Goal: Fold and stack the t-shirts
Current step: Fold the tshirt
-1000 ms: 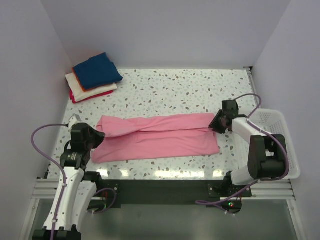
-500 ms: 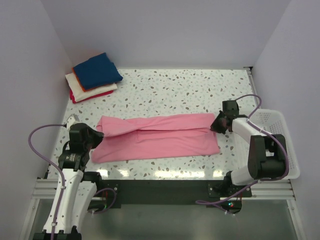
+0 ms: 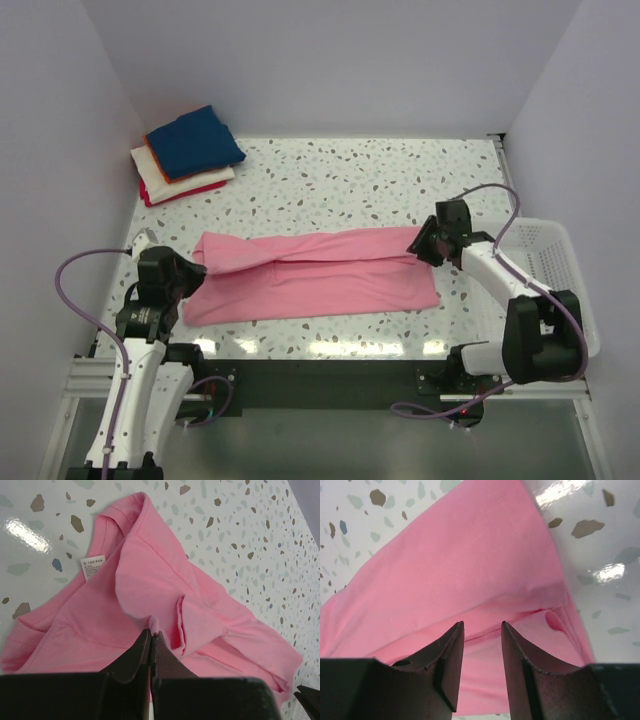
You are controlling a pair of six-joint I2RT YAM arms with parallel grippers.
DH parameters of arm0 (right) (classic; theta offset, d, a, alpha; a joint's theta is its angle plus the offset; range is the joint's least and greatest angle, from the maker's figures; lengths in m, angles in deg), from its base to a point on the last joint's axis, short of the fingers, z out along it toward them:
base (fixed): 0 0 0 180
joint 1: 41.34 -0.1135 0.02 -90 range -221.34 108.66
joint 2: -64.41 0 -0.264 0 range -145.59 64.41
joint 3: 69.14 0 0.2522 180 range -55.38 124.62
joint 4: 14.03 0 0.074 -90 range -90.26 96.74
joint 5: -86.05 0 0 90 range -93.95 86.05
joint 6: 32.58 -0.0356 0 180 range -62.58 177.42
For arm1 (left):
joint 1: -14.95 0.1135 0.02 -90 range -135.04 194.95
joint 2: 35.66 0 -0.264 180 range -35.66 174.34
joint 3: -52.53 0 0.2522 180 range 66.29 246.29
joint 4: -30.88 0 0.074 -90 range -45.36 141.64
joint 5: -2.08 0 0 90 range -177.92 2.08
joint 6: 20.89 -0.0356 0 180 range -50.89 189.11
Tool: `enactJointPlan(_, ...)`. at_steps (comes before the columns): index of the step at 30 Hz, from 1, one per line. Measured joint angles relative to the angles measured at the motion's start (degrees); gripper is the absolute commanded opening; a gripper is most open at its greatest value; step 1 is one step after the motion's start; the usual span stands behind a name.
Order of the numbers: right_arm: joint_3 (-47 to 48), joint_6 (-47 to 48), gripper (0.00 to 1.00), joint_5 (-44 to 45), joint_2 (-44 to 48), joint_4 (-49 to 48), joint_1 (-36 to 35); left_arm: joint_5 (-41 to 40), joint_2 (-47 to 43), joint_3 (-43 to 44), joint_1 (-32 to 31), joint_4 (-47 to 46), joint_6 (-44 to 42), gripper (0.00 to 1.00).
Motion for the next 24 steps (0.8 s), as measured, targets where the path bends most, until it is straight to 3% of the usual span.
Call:
enactJointPlan(5, 0.0, -2.25, 0.41, 0.87, -1.05, -0.15, -3.74, 0.0, 0.0, 0.0, 0.0, 0.0, -0.02, 0.0)
enactJointPlan(24, 0.0, -7.69, 0.4, 3.98, -7.48, -1.79, -5.57, 0.0, 0.48, 0.0, 0.0, -0.02, -0.24, 0.0)
